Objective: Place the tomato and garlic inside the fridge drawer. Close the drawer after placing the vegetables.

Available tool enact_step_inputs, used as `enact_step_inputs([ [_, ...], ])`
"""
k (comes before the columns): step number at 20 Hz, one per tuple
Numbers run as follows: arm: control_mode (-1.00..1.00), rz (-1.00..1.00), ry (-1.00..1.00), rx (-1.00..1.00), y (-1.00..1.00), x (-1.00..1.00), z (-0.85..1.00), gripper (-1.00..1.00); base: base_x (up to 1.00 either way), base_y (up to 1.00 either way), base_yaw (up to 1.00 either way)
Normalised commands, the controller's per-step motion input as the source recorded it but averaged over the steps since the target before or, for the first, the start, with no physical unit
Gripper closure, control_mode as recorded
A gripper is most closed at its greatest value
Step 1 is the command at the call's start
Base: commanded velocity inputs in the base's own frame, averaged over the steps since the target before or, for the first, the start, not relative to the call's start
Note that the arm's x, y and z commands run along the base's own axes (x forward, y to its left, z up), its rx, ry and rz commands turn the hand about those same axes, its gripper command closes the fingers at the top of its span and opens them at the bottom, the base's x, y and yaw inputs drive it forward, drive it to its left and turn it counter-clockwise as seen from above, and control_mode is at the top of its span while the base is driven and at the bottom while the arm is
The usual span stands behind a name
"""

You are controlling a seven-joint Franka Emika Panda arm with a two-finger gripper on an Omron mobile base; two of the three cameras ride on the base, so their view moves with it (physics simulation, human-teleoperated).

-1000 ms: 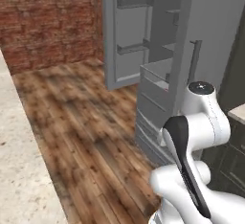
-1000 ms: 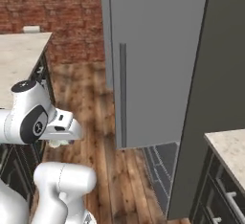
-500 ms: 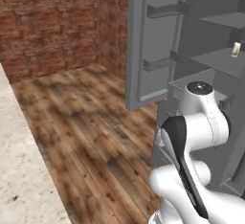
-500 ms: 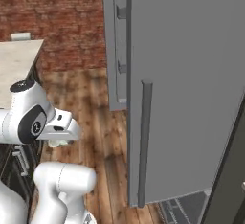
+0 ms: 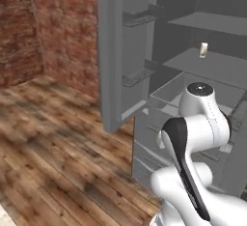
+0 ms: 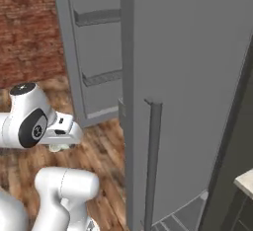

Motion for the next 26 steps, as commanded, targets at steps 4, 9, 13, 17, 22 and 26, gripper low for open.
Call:
enact_step_inputs([
  [4, 1.00, 0.00, 0.00, 0.00, 0.00, 0.00, 0.00, 1.00, 0.06, -0.04, -0.71],
  [9, 1.00, 0.00, 0.00, 0.00, 0.00, 0.00, 0.00, 1.00, 0.31, 0.17, -0.82],
  [13, 1.00, 0.00, 0.00, 0.00, 0.00, 0.00, 0.00, 1.00, 0.44, 0.78, -0.73],
  [17, 1.00, 0.00, 0.00, 0.00, 0.00, 0.00, 0.00, 1.00, 0.88, 0.68, -0.51],
  [22, 1.00, 0.00, 0.00, 0.00, 0.00, 0.00, 0.00, 1.00, 0.93, -0.03, -0.17],
  [26, 1.00, 0.00, 0.00, 0.00, 0.00, 0.00, 0.00, 1.00, 0.30, 0.00, 0.00],
])
